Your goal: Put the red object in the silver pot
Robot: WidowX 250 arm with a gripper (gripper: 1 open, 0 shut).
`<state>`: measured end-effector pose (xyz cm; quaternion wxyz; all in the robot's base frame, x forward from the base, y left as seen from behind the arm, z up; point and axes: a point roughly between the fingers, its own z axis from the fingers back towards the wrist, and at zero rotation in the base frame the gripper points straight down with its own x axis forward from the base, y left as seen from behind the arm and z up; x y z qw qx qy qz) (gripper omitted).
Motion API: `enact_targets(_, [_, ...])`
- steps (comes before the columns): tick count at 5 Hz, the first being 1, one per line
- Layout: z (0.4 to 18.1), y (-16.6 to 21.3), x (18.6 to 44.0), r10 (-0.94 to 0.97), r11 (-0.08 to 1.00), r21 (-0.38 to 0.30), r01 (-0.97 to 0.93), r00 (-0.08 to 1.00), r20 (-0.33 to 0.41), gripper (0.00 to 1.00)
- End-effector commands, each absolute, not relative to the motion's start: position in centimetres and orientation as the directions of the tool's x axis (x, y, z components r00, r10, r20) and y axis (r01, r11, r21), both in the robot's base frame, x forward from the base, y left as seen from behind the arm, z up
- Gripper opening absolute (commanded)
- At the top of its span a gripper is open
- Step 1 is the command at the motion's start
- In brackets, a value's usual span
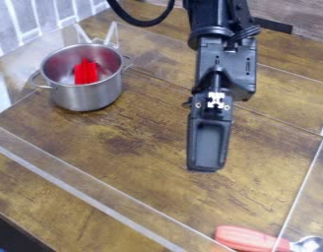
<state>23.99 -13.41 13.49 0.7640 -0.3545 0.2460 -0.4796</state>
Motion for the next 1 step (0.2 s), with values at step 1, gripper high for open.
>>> enact_targets(1, [14.61,-13.21,23.72,-0.905,0.285,-0.755,0.591,0.426,-0.009,1.00])
